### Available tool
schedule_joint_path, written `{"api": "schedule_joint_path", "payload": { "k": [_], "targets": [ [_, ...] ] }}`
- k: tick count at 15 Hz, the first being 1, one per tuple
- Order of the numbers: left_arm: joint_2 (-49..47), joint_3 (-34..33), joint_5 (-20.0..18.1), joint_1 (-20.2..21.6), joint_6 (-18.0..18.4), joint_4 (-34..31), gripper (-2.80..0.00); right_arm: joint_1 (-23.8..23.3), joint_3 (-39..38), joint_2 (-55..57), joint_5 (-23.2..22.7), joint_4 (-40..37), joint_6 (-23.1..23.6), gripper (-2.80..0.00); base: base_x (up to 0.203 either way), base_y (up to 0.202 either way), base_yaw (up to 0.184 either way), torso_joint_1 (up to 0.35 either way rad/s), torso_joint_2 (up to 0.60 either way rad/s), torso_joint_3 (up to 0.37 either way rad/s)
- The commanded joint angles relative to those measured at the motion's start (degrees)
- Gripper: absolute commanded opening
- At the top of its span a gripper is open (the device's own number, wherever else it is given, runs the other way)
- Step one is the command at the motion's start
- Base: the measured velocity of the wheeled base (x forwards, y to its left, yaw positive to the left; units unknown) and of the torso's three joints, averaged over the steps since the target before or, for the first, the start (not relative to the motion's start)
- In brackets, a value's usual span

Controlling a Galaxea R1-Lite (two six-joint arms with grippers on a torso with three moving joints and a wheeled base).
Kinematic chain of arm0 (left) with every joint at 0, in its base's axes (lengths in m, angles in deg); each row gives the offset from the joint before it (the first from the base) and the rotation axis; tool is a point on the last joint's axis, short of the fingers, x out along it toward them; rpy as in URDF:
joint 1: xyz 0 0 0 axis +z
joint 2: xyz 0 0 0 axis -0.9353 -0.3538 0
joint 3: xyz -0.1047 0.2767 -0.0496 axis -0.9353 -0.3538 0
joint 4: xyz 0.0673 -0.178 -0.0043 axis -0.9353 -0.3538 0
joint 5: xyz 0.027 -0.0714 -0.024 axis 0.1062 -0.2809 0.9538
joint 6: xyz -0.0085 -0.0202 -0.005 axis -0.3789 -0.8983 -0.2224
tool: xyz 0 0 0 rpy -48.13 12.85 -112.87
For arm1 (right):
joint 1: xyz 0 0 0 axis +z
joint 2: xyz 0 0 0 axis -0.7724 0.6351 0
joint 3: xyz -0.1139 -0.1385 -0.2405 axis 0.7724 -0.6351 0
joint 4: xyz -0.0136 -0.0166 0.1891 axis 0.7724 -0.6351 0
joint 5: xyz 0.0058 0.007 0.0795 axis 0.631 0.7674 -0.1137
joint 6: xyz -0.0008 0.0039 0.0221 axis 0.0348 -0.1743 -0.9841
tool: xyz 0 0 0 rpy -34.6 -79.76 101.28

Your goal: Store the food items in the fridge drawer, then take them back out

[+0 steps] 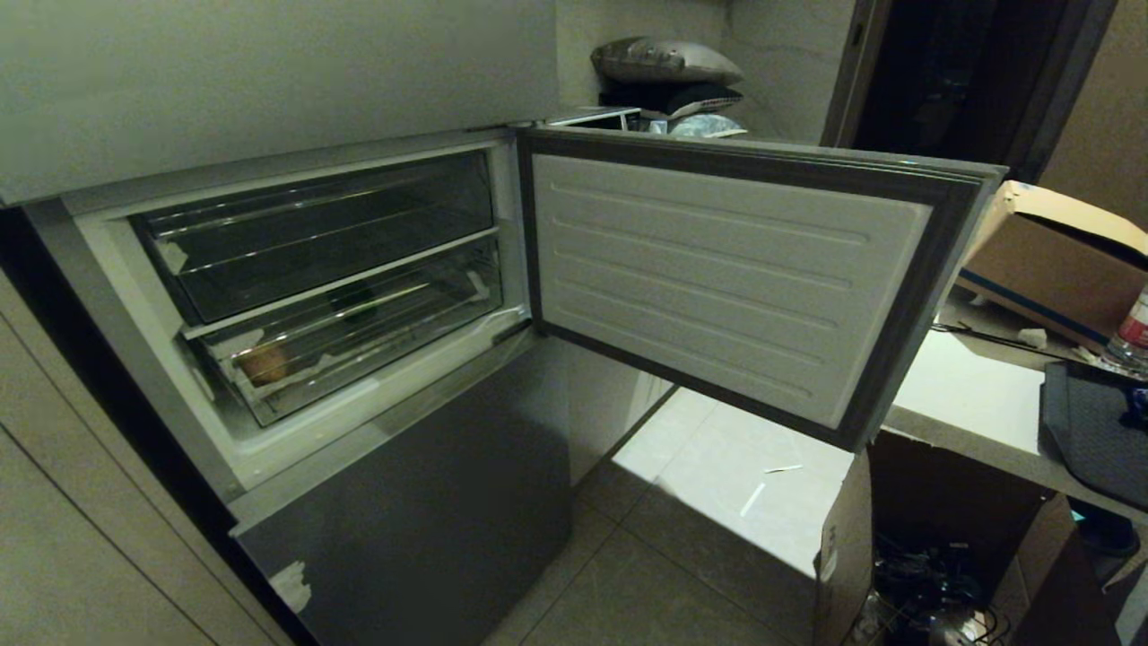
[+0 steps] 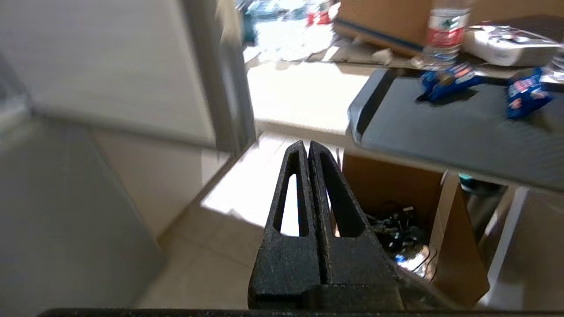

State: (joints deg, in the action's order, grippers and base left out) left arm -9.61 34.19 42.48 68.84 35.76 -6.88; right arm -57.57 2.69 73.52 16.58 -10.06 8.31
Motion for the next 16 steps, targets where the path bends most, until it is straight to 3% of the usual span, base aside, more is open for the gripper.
{"api": "schedule_joint_path", "payload": {
  "k": [1, 5, 8, 10, 16],
  "targets": [
    [0.0, 0.0, 0.0, 0.0, 0.0, 0.0, -2.80, -8.5, 7.5, 20.6, -2.7, 3.0, -3.1, -2.80, 0.000, 0.000, 0.000, 0.000, 0.00, 0.000],
    [0.0, 0.0, 0.0, 0.0, 0.0, 0.0, -2.80, -22.1, 12.3, 43.0, -8.8, 19.6, -6.5, -2.80, 0.000, 0.000, 0.000, 0.000, 0.00, 0.000],
    [0.0, 0.0, 0.0, 0.0, 0.0, 0.0, -2.80, -24.8, 14.3, 53.9, -13.9, 33.8, -7.6, -2.80, 0.000, 0.000, 0.000, 0.000, 0.00, 0.000],
    [0.0, 0.0, 0.0, 0.0, 0.0, 0.0, -2.80, -23.6, 16.7, 60.2, -15.8, 39.4, -8.1, -2.80, 0.000, 0.000, 0.000, 0.000, 0.00, 0.000],
    [0.0, 0.0, 0.0, 0.0, 0.0, 0.0, -2.80, -13.7, 20.9, 74.7, -16.8, 55.0, -10.0, -2.80, 0.000, 0.000, 0.000, 0.000, 0.00, 0.000]
  ]
}}
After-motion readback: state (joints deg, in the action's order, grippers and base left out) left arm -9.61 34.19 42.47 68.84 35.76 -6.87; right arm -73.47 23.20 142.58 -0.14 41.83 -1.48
